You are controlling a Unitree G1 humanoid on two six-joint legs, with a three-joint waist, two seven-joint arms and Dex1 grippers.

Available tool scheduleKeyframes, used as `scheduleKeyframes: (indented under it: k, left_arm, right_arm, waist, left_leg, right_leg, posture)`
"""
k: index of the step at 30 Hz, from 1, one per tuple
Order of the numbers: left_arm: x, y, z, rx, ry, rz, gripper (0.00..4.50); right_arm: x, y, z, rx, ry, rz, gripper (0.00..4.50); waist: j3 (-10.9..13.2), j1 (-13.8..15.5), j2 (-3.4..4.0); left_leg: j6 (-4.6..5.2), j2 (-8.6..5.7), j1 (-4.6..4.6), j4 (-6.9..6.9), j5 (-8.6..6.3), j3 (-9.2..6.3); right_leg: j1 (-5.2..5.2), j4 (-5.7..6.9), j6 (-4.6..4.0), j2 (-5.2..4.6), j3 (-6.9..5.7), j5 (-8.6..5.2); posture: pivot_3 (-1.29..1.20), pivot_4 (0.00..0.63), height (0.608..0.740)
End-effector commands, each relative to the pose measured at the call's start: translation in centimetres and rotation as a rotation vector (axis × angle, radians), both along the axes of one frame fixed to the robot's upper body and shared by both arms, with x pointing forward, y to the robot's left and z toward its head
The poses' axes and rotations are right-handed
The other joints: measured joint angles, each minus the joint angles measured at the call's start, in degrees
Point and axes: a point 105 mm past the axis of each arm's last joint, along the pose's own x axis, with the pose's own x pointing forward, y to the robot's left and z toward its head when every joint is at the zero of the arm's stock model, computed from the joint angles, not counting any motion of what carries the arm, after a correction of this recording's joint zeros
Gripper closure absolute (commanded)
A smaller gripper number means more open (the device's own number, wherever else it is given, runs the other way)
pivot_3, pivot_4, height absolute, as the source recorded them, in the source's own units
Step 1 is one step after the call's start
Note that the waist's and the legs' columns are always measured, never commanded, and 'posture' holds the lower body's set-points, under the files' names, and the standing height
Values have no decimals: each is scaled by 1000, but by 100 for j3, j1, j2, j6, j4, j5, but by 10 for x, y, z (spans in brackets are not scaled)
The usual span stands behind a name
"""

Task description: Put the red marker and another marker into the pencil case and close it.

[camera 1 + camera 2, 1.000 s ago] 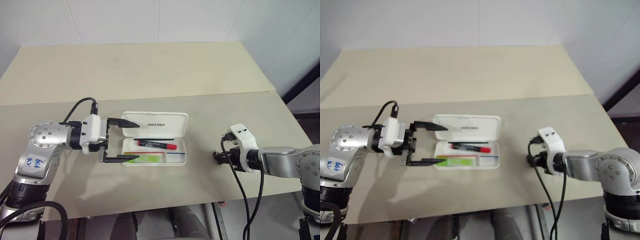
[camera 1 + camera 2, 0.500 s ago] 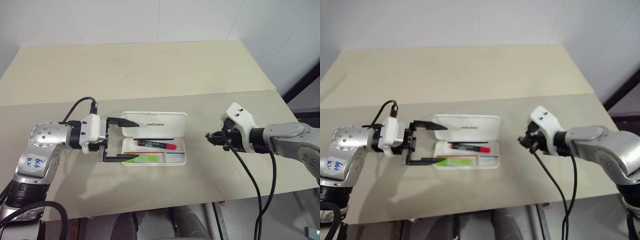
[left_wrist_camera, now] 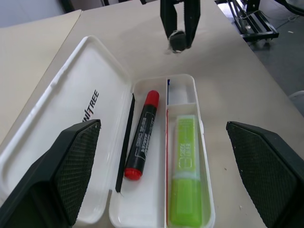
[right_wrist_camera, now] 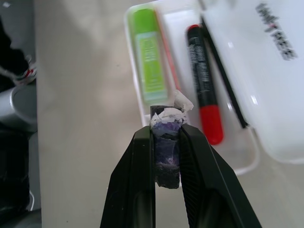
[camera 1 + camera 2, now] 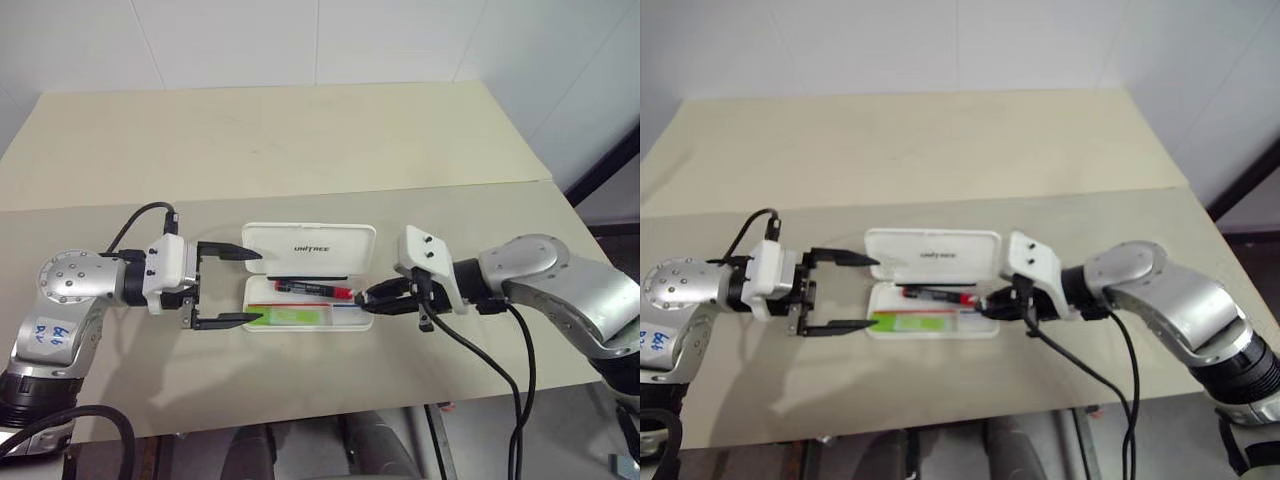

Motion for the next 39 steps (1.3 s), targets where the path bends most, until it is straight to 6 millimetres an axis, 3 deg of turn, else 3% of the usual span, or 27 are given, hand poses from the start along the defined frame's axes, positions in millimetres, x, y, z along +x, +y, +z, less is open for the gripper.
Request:
scheduleKeyframes:
  k: [1, 10, 28, 39]
  left_arm:
    - [-2, 1, 5, -2, -35, 1, 0]
    - [-2, 0, 5, -10, -40, 15, 0]
    - [-3, -1, 10, -19, -69, 46, 0]
    - [-3, 3, 12, -13, -80, 64, 0]
  right_arm:
    - [-5, 12, 1, 0, -42, 79, 4123]
    - [5, 25, -10, -2, -54, 101, 4123]
    - [23, 18, -22, -60, -95, 117, 4123]
    - [32, 21, -5, -21, -136, 127, 440]
  waist:
    - [0, -2, 0]
    - [0, -1, 1]
    - [0, -8, 1]
    - [1, -18, 1]
  left_leg:
    - [0, 0, 0, 2, 0, 0]
    - [0, -1, 0, 9, 0, 0]
    - [0, -1, 1, 21, 0, 0]
    - [-3, -1, 1, 64, -1, 0]
  right_leg:
    - [0, 1, -1, 0, 0, 0]
    - [1, 8, 1, 0, 0, 1]
    - [1, 20, 13, 1, 0, 7]
    - [7, 46, -17, 1, 2, -8]
  posture:
    - [0, 150, 740]
    - [0, 150, 740]
    - [0, 150, 740]
    - [0, 150, 740]
